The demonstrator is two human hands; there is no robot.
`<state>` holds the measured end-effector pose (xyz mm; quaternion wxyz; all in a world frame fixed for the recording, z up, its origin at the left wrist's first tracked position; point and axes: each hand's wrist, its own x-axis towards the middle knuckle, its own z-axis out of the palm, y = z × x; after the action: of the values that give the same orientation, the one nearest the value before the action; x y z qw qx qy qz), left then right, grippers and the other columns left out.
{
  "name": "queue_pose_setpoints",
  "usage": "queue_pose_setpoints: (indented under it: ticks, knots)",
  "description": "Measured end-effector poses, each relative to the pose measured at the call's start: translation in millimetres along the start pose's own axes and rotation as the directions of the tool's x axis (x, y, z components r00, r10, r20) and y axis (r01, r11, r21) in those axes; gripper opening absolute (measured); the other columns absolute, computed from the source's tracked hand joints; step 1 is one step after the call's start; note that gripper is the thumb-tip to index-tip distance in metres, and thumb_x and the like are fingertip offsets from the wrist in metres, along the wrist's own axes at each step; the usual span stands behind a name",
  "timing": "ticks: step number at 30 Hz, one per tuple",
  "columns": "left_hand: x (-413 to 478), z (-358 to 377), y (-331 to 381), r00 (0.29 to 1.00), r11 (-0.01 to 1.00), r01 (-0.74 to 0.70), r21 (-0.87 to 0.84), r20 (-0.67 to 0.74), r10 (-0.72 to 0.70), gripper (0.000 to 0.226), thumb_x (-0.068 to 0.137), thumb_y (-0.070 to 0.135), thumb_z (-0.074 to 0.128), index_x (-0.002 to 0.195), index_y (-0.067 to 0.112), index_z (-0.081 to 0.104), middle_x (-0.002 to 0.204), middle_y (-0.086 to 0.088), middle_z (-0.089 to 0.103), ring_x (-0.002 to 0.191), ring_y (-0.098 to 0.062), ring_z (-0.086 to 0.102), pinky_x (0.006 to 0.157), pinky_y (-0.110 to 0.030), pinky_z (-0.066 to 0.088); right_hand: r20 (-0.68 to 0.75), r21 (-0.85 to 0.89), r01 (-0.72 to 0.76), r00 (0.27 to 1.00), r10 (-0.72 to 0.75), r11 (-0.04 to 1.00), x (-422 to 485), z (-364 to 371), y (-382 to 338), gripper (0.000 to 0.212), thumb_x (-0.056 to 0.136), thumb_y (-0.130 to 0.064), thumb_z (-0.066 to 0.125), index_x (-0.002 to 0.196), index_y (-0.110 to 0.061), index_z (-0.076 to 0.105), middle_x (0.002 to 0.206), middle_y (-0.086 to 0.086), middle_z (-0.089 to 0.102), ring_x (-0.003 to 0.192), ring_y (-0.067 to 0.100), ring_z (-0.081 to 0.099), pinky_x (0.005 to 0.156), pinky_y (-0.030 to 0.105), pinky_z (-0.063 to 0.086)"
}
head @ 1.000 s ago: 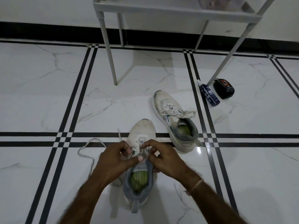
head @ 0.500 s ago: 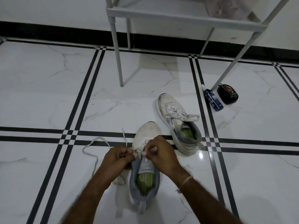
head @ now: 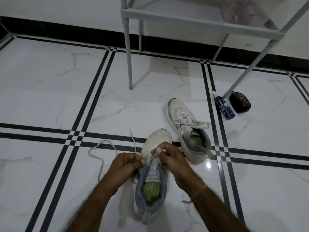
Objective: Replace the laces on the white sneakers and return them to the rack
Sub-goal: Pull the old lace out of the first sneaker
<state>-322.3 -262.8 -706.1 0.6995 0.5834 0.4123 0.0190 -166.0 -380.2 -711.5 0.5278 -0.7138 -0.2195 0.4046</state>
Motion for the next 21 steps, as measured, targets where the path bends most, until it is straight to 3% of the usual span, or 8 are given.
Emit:
queue_pose_setpoints:
  ticks: [2,4,8,11,13,16,18,21]
  knots:
    - [0.9,-2.0,-2.0,1.000,1.000,0.019,-0.020,-0.003,-0.019,0.017,0.094,0.010,0.068,0.088,-0.006,0.073,0.081,-0.029,0.068,0.072,-0.027,0.061,0.068,-0.031,0.054,-0.006,0.392,-0.140,0.988,0.154,0.909,-4.1,-10.0,-4.8,0.022,0.105,-0.016,0.053,0.084,-0.010,0.058,0.076,0.003,0.065,0.060,0.013,0.054,0.055,0.023,0.039]
    - [2.9,-2.3,-3.7,1.000,0.999,0.024,-0.021,0.003,-0.024,0.017,0.093,0.010,0.068,0.090,-0.005,0.073,0.085,-0.031,0.068,0.075,-0.028,0.062,0.072,-0.034,0.055,-0.022,0.094,0.021,1.000,-0.019,0.995,-4.5,-17.7,2.4,0.022,0.101,-0.022,0.060,0.085,-0.007,0.060,0.075,-0.003,0.064,0.064,0.014,0.056,0.056,0.023,0.045]
    - [3.5,1.1,-2.6,1.000,1.000,0.016,-0.005,0.016,-0.016,0.015,0.094,0.009,0.067,0.090,-0.005,0.073,0.093,-0.031,0.070,0.080,-0.027,0.067,0.076,-0.033,0.058,0.123,-0.589,0.221,0.975,-0.184,0.777,-0.5,-5.5,18.7,0.016,0.086,-0.034,0.074,0.081,-0.021,0.069,0.084,-0.011,0.068,0.082,0.013,0.066,0.073,0.029,0.049]
    - [2.4,1.2,-1.1,1.000,1.000,0.001,-0.005,-0.003,-0.001,0.015,0.093,0.008,0.068,0.089,-0.005,0.073,0.092,-0.033,0.068,0.077,-0.027,0.065,0.074,-0.034,0.057,-0.035,0.179,-0.039,0.998,0.046,0.983,0.8,-4.4,1.9,0.016,0.100,-0.014,0.059,0.084,-0.015,0.062,0.092,0.004,0.070,0.074,0.017,0.058,0.064,0.026,0.044]
    - [1.9,-1.0,-1.4,1.000,1.000,-0.004,-0.009,-0.017,0.004,0.014,0.093,0.008,0.068,0.088,-0.005,0.074,0.091,-0.036,0.066,0.076,-0.027,0.062,0.074,-0.036,0.054,-0.001,0.677,-0.138,0.982,0.188,0.723,0.3,-14.3,-7.7,0.019,0.105,-0.016,0.050,0.087,-0.013,0.056,0.083,0.006,0.067,0.064,0.013,0.053,0.055,0.022,0.043]
    - [3.3,-0.2,-1.5,1.000,1.000,-0.001,-0.011,-0.009,0.001,0.015,0.093,0.009,0.068,0.088,-0.004,0.073,0.087,-0.035,0.066,0.075,-0.027,0.061,0.075,-0.037,0.054,-0.018,-0.033,0.119,0.993,-0.119,0.992,-1.3,-18.8,3.4,0.020,0.097,-0.031,0.067,0.088,-0.014,0.063,0.077,-0.007,0.068,0.071,0.010,0.063,0.063,0.025,0.052]
    - [4.2,0.6,-0.6,1.000,1.000,-0.002,0.005,-0.004,0.002,0.014,0.093,0.008,0.068,0.087,-0.003,0.074,0.085,-0.031,0.067,0.075,-0.026,0.062,0.074,-0.037,0.055,0.121,-0.497,0.227,0.974,-0.193,0.837,-1.8,-5.7,17.6,0.028,0.087,-0.046,0.070,0.082,-0.018,0.071,0.082,-0.006,0.073,0.082,0.008,0.069,0.076,0.033,0.056]
    - [5.7,0.0,1.2,1.000,1.000,-0.010,0.015,0.004,0.010,0.016,0.093,0.009,0.068,0.081,0.000,0.073,0.076,-0.022,0.066,0.072,-0.024,0.060,0.072,-0.037,0.053,-0.013,-0.138,0.118,0.993,-0.121,0.983,0.7,2.3,11.8,0.029,0.093,-0.033,0.061,0.082,-0.007,0.067,0.084,0.004,0.069,0.078,0.018,0.062,0.075,0.034,0.050]
